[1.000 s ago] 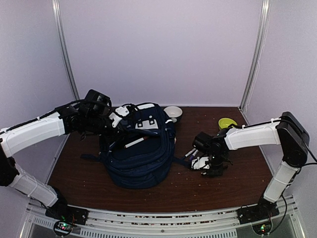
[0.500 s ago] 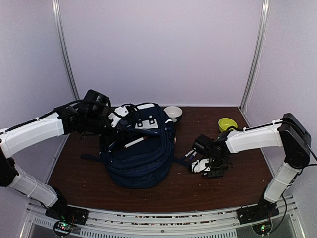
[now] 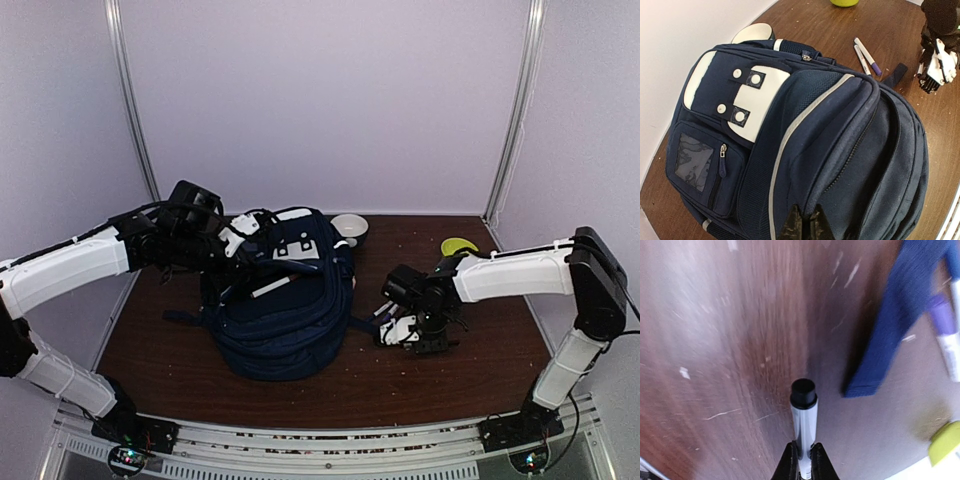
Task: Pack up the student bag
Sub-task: Pick up the pen from the center of the board, then place the pen in the upper front pocket of the bag.
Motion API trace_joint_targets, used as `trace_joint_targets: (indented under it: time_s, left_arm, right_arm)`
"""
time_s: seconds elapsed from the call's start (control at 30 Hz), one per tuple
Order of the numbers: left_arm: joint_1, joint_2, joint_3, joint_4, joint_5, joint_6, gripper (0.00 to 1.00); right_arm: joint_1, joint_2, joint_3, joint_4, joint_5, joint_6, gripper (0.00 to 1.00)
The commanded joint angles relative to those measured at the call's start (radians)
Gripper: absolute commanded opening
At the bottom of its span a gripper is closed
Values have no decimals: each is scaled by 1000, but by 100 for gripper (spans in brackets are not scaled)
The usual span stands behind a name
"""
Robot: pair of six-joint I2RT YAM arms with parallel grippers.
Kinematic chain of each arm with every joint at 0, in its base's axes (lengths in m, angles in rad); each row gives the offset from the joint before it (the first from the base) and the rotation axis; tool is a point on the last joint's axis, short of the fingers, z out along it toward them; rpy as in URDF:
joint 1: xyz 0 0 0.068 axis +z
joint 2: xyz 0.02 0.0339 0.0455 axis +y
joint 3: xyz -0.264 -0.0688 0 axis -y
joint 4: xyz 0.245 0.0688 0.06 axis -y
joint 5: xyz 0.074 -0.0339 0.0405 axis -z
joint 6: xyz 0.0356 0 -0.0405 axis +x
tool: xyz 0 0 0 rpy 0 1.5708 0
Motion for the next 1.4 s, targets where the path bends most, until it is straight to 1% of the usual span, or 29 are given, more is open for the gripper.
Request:
trace_joint_targets:
  time_s: [0.0, 0.2, 0.4, 0.5, 0.63, 0.8, 0.93, 1.07, 1.2, 1.37]
  left_arm:
    - [10, -32, 11, 48, 18, 3, 0]
    - [10, -29, 12, 46, 24, 3, 0]
    - [10, -14, 21, 37, 46, -6, 0]
    - [10, -20, 24, 37, 45, -9, 0]
    - [10, -37, 22, 36, 41, -13, 0]
    - [10, -48, 24, 36, 38, -15, 0]
    - [10, -57, 24, 36, 42, -15, 0]
    - [10, -64, 25, 36, 41, -14, 0]
    - [10, -71, 28, 24, 33, -10, 0]
    - [10, -72, 30, 23, 31, -14, 0]
  right_arm:
    - [63, -80, 176, -107, -73, 48, 2]
    - [183, -54, 461, -140, -84, 52, 2]
    - [292, 99, 816, -111, -108, 7, 2]
    - [341, 167, 906, -52, -131, -16, 2]
    - [393, 236, 931, 21, -112, -67, 2]
    - [423, 293, 907, 96, -59, -144, 1]
    - [425, 337, 897, 175, 29, -187, 1]
    - [422, 375, 878, 253, 82, -229, 1]
    - [413, 431, 882, 295, 128, -262, 1]
    - [391, 473, 817, 403, 188, -322, 1]
